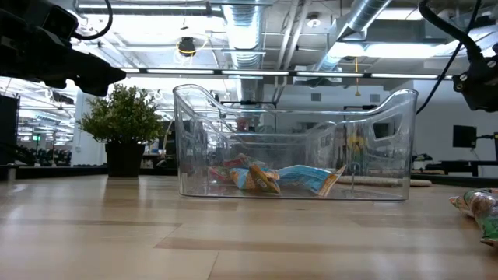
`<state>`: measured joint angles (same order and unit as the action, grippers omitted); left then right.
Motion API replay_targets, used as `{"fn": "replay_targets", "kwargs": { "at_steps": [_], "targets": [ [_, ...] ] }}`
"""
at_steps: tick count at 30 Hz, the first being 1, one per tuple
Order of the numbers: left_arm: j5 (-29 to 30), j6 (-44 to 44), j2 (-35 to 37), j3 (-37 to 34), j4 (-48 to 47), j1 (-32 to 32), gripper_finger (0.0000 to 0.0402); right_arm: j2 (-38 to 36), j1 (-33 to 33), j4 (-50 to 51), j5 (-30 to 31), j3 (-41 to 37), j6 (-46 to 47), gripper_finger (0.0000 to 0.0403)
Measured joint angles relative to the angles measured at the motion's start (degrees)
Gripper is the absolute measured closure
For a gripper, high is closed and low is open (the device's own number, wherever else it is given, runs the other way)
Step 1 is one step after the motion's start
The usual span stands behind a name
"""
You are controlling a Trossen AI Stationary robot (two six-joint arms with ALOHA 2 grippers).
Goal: Pick and place Granola Bars by type
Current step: Put the yellow granola bar into the bottom transparent bin
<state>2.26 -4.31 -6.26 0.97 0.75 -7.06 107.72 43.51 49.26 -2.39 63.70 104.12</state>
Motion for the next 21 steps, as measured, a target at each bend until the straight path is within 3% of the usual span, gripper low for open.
{"fn": "replay_targets", "kwargs": {
  "at_steps": [10, 14, 21],
  "targets": [
    [-0.07, 0.00, 0.00, 0.00, 0.00, 0.02, 0.0182, 0.11, 1.15, -1.06, 0.46, -0.07, -0.10, 0.0351],
    [-0.09, 0.01, 0.00, 0.00, 0.00, 0.00, 0.0182, -0.46, 1.81, -1.51, 0.44, -0.22, -0.10, 0.0366],
    [-0.11, 0.00, 0.00, 0.01, 0.00, -0.01, 0.0182, -6.02, 4.13, -1.42, 3.07, -0.50, 3.36, 0.0359]
  ]
}}
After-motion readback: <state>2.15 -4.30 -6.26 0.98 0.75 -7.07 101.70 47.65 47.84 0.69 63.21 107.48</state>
